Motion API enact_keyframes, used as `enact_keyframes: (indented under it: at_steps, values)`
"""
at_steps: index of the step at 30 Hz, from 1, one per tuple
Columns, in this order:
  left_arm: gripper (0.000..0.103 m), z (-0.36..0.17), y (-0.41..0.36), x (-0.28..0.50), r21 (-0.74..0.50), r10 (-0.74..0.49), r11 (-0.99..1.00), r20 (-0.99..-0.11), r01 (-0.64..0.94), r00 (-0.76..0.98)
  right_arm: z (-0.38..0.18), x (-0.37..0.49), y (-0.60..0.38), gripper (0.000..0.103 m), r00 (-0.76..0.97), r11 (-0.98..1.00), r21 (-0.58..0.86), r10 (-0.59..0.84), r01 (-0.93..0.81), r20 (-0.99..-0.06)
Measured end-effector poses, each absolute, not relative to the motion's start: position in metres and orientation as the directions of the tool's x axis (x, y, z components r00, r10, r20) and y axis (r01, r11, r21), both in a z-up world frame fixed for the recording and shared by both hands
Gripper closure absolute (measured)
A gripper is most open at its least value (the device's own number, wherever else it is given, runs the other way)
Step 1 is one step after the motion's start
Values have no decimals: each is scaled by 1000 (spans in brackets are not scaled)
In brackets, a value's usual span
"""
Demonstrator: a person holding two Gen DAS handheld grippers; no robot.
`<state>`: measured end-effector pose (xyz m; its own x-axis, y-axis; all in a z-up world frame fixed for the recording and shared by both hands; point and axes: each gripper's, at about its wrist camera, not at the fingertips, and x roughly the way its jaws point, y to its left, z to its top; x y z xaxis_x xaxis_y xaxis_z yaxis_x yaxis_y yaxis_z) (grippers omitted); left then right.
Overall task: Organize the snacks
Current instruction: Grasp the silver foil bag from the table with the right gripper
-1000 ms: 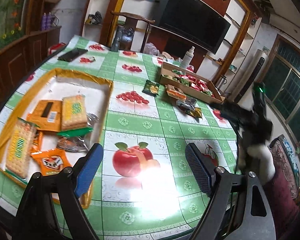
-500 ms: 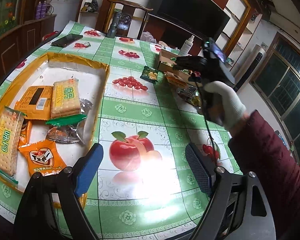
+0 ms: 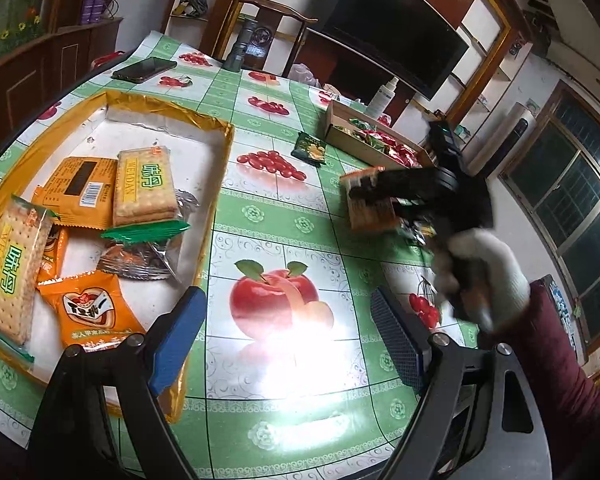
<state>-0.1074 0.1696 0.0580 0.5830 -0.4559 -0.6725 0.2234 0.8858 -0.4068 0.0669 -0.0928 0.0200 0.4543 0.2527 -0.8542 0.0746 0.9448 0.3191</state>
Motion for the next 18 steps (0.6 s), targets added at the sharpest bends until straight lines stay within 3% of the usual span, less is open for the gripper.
enact_keyframes:
  at_steps: [3, 4, 5, 7, 9, 18]
  values:
    - [19, 58, 167, -109, -416, -469, 879, -669, 232, 576, 39, 37, -106, 64, 486, 886, 463, 403, 5, -775]
    - [19, 58, 166, -110, -418, -472, 878, -669, 235, 574, 56, 25, -119, 57, 555, 882, 472, 396, -8, -732]
    - [19, 58, 164, -110, -420, -476, 876, -669, 238, 571, 66, 18, -127, 41, 600, 891, 453, 366, -7, -711]
    - [19, 58, 161, -111, -423, -484, 872, -669, 246, 564, 87, 2, -148, 26, 708, 933, 357, 225, 41, -670]
    - [19, 58, 156, -111, -421, -487, 871, -671, 253, 559, 89, -1, -155, 26, 716, 950, 304, 164, 71, -679]
    - [19, 60, 140, -116, -385, -474, 880, -693, 278, 544, 43, 12, -133, 28, 627, 969, 243, 163, 43, -762]
